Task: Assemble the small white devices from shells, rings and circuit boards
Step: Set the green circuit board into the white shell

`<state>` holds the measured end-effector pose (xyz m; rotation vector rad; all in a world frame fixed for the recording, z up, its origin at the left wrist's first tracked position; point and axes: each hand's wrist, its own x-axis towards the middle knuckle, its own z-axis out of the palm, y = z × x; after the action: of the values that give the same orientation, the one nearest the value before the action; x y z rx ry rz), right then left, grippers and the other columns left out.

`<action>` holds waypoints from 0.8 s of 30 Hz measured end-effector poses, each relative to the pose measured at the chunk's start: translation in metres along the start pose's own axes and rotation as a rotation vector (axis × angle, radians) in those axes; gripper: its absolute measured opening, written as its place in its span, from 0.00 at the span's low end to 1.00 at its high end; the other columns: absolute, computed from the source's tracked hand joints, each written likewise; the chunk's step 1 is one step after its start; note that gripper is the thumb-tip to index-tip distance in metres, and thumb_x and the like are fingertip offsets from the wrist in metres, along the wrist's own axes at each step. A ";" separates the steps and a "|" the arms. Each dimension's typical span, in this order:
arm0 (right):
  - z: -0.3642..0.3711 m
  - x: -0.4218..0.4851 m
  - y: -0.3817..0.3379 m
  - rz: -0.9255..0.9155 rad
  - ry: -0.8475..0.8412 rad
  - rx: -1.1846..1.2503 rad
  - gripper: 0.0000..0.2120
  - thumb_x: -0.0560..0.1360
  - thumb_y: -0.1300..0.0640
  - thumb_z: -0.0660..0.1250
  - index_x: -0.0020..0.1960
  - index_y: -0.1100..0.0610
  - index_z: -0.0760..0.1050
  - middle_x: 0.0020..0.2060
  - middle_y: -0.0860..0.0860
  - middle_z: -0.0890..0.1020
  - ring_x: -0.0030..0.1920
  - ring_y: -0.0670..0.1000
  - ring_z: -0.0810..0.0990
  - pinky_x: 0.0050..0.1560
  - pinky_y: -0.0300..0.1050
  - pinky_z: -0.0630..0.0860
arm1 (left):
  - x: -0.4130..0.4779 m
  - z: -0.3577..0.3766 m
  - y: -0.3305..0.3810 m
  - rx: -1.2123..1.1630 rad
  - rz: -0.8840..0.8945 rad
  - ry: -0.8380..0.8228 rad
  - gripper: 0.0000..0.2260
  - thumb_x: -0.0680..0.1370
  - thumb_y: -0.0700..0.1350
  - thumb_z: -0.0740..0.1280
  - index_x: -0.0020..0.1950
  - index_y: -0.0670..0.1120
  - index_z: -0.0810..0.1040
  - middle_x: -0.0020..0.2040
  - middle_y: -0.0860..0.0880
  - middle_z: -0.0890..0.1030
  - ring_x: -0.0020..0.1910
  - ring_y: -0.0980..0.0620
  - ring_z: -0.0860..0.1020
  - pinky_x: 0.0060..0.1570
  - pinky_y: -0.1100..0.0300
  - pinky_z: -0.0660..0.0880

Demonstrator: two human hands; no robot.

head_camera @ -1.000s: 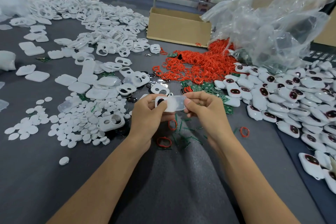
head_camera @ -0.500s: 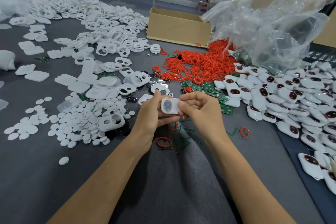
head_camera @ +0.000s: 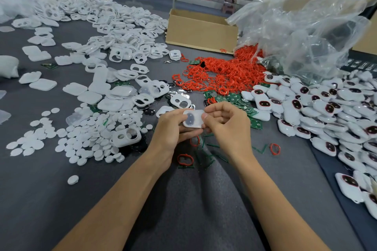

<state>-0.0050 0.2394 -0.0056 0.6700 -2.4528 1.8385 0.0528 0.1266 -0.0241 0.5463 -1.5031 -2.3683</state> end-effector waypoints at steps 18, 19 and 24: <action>0.008 0.001 0.016 -0.270 0.087 -0.338 0.03 0.69 0.62 0.73 0.42 0.56 0.82 0.38 0.48 0.79 0.34 0.41 0.74 0.38 0.32 0.69 | 0.002 -0.001 -0.006 0.076 0.045 0.029 0.10 0.80 0.31 0.60 0.53 0.39 0.80 0.44 0.44 0.85 0.40 0.54 0.84 0.40 0.66 0.80; 0.008 0.001 0.017 -0.273 0.085 -0.350 0.03 0.70 0.62 0.73 0.42 0.56 0.83 0.39 0.47 0.79 0.35 0.42 0.74 0.40 0.36 0.71 | 0.002 -0.001 -0.006 0.079 0.046 0.036 0.10 0.80 0.31 0.61 0.52 0.40 0.81 0.44 0.45 0.85 0.40 0.54 0.84 0.39 0.66 0.80; 0.007 0.001 0.017 -0.301 0.056 -0.351 0.05 0.72 0.62 0.71 0.46 0.55 0.84 0.41 0.48 0.81 0.40 0.44 0.77 0.42 0.35 0.71 | 0.001 -0.001 -0.005 0.065 0.059 0.078 0.10 0.80 0.31 0.60 0.52 0.39 0.81 0.43 0.45 0.85 0.39 0.53 0.84 0.40 0.65 0.81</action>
<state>-0.0094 0.2360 -0.0230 0.8853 -2.3888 1.2652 0.0519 0.1276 -0.0295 0.5947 -1.5446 -2.2344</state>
